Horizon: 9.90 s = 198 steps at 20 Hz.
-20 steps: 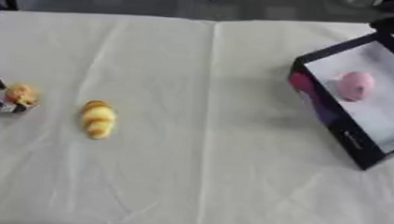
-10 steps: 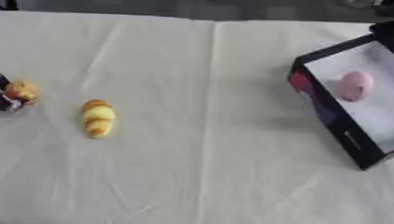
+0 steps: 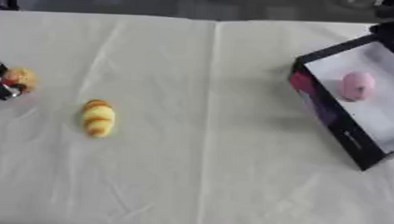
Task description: Pick up the objects with one hand, pass them to the other hand, and then place them into the box on the other side of the table.
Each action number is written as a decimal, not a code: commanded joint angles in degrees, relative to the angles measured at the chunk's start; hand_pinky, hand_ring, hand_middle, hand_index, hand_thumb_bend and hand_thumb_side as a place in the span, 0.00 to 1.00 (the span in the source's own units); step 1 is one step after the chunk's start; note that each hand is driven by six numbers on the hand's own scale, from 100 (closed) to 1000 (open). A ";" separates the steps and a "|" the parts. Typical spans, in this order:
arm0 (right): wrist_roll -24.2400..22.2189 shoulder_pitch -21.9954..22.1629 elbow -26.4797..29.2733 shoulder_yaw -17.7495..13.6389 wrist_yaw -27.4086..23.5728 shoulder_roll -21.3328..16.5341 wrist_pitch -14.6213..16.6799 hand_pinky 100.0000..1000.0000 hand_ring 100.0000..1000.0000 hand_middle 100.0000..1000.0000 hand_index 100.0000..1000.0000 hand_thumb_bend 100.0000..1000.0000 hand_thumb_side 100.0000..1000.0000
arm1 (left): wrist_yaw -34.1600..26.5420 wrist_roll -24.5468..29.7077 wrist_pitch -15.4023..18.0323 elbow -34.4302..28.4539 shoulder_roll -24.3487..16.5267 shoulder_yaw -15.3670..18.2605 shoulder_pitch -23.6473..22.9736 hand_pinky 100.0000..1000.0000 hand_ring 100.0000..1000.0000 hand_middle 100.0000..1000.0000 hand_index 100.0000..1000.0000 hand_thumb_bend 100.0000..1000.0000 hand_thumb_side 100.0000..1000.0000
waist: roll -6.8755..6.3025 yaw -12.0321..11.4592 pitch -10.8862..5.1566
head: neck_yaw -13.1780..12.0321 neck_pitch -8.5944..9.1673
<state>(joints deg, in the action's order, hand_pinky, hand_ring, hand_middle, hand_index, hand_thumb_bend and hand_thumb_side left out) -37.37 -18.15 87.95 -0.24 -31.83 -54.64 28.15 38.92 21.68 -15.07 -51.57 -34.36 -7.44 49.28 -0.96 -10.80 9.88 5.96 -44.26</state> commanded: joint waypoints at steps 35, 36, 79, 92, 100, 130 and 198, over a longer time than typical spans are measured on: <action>-11.14 -22.84 7.67 9.62 -11.38 5.17 -4.51 1.00 0.96 1.00 1.00 0.00 0.19 | -7.76 -19.29 7.58 -27.56 16.91 -4.45 -8.26 0.74 0.66 0.54 0.51 0.00 0.08 | 2.04 -0.81 -2.67 | 6.89 0.14; -11.90 -23.60 7.31 10.34 -10.65 5.90 -4.02 1.00 0.96 1.00 1.00 0.00 0.18 | -7.64 -19.45 7.99 -27.49 17.38 -4.51 -8.33 0.74 0.66 0.54 0.51 0.00 0.08 | 2.12 -0.86 -2.69 | 7.06 0.14; -14.60 -34.57 -3.96 22.74 13.30 23.61 8.65 1.00 1.00 1.00 1.00 0.00 0.05 | -4.38 -22.84 15.76 -31.32 28.40 -8.97 -10.19 0.74 0.65 0.52 0.51 0.00 0.09 | 2.49 -3.02 -2.22 | 10.95 0.14; -13.85 -35.21 -10.62 21.31 21.84 26.83 11.27 1.00 0.98 1.00 1.00 0.00 0.08 | -3.40 -22.88 15.86 -32.73 29.57 -9.85 -9.87 0.74 0.65 0.52 0.50 0.00 0.07 | 2.26 -3.48 -1.75 | 11.51 0.14; -10.66 -35.29 -12.32 21.31 26.03 28.25 13.85 1.00 0.96 0.93 1.00 0.00 0.07 | -2.51 -22.63 16.24 -32.87 30.51 -10.40 -9.55 0.74 0.65 0.52 0.50 0.00 0.07 | 2.34 -3.95 -1.39 | 11.82 0.14; -7.36 -35.09 -15.62 21.86 30.89 30.65 15.33 0.99 0.91 0.74 0.92 0.00 0.11 | -4.33 -24.35 17.53 -34.30 33.06 -12.74 -8.69 0.73 0.63 0.51 0.50 0.00 0.07 | 2.53 -4.76 -0.79 | 13.36 0.14; -1.12 -29.63 -7.27 13.89 2.62 11.78 -3.74 0.91 0.74 0.51 0.68 0.00 0.12 | -4.06 -29.14 10.99 -32.18 30.43 -13.16 -10.98 0.73 0.67 0.55 0.71 0.72 0.43 | 1.92 -0.76 -2.44 | 13.78 0.14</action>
<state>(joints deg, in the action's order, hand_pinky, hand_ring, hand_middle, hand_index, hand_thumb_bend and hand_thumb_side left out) -39.14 -46.93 78.94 14.98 -28.13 -39.59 24.22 34.62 -7.51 -3.95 -83.20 -3.06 -21.02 37.69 1.44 -11.60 9.11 19.41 -44.26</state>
